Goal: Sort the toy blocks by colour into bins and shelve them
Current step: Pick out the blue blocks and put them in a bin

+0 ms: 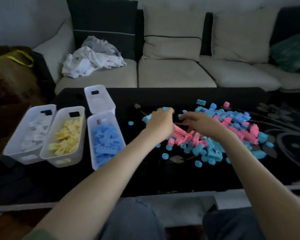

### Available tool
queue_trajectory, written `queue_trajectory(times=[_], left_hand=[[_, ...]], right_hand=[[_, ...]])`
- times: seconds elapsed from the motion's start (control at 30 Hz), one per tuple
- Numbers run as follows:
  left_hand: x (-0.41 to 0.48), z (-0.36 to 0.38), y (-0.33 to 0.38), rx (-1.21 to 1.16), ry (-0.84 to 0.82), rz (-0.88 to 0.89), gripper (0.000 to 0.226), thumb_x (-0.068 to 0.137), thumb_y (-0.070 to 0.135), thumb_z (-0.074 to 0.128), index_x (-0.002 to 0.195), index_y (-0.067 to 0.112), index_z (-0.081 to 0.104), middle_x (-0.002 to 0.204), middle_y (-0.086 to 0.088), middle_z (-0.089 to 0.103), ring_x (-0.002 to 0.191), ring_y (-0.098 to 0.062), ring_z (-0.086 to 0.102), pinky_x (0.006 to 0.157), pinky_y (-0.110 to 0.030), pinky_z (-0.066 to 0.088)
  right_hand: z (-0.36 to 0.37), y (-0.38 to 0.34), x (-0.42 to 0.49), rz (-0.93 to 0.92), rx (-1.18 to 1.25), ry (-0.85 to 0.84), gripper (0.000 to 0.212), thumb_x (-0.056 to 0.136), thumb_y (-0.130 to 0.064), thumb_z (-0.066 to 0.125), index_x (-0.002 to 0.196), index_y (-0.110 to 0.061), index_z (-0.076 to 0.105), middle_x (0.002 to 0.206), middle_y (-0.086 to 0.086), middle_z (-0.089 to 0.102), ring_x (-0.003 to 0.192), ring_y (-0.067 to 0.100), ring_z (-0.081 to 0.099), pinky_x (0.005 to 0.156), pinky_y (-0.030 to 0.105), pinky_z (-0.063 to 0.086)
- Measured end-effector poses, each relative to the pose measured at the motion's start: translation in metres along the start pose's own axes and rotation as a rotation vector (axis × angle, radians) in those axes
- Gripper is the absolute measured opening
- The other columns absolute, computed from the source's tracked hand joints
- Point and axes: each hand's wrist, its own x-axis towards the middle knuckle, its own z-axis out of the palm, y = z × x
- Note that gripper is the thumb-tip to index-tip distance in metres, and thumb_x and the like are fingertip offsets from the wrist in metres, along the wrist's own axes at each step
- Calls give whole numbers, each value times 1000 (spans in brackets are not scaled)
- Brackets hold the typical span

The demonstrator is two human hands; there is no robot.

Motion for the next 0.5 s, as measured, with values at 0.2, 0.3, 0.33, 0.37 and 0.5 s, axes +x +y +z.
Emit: queue_trajectory(times=[0.2,0.3,0.33,0.37,0.5], left_hand=[[26,65,56,31,-237,224,51,92,3,42,139,23,44,137,-10,44,127,-33,34,97,-43,38],[39,86,67,71,-272,251,50,93,6,42,138,28,44,139,-6,44,130,-32,32,99,-46,30],[42,91,69,87,-284,254,48,94,8,42,137,27,45,138,-6,45,130,-32,31,100,-46,29],[44,95,68,101,-290,243,44,94,8,42,135,25,47,137,-7,45,131,-32,30,102,-47,27],[49,107,64,150,-178,178,30,96,14,44,123,16,55,136,-8,46,133,-31,29,105,-48,26]], right_hand=[[-19,87,-10,204,-350,19,40,91,-2,42,123,-21,57,117,9,60,87,22,58,74,32,48],[-13,104,-10,190,-437,-14,46,92,-6,43,133,-25,46,135,8,49,119,28,48,96,41,41],[-12,108,-10,184,-474,-3,44,93,-9,44,135,-26,43,137,6,45,126,30,41,102,44,34],[-11,110,-10,165,-499,7,43,94,-12,44,134,-27,41,137,5,44,128,30,37,104,46,29],[-7,116,-8,41,-520,33,36,92,-18,52,125,-25,41,127,3,48,123,28,38,102,45,28]])
